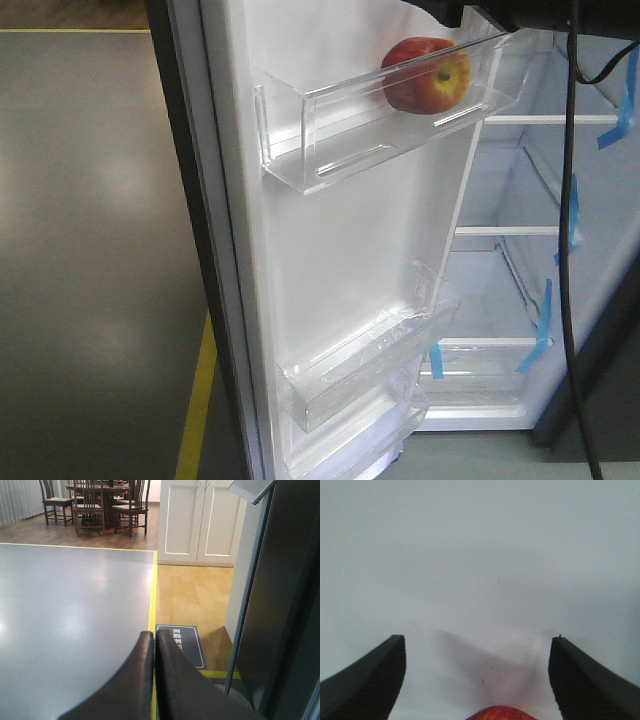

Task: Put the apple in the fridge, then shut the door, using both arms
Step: 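Lower the apple into the upper door shelf and open the right gripper, then withdraw the right gripper from the door shelf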

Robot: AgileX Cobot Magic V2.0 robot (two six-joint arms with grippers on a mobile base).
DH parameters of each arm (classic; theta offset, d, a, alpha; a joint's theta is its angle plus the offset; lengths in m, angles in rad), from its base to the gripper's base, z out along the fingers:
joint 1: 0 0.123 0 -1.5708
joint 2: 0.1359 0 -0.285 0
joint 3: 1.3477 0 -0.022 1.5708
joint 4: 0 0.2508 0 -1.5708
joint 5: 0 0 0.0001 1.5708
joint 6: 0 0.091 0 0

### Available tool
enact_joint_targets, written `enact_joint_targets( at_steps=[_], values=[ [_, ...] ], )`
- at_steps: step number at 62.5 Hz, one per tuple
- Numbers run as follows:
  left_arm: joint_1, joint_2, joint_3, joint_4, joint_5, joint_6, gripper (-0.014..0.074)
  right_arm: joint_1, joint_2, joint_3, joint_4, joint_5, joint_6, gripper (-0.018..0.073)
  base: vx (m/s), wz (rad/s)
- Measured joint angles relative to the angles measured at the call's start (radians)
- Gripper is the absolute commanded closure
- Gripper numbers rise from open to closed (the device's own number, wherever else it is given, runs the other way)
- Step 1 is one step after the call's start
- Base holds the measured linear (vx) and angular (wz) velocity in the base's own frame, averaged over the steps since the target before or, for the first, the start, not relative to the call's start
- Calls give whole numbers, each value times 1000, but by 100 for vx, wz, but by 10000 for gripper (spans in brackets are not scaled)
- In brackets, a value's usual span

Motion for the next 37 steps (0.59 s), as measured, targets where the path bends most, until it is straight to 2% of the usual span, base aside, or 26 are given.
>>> enact_joint_targets(
  at_steps=[7, 19, 25, 29, 37],
  values=[
    [0, 0, 0, 0, 0, 0, 603, 0, -21, 1, -4, 0, 2, 182, 0, 0],
    [0, 0, 0, 0, 0, 0, 603, 0, -137, 1, -25, 23, 3, 574, 0, 0],
    [0, 0, 0, 0, -1, 0, 603, 0, -214, 0, -80, 75, 12, 570, 0, 0],
    [0, 0, 0, -7, -3, 0, 603, 0, -273, 2, -150, 121, 49, 564, 0, 0],
    [0, 0, 0, -100, -11, -1, 603, 0, -391, 73, -268, 167, 126, 564, 0, 0]
  ],
)
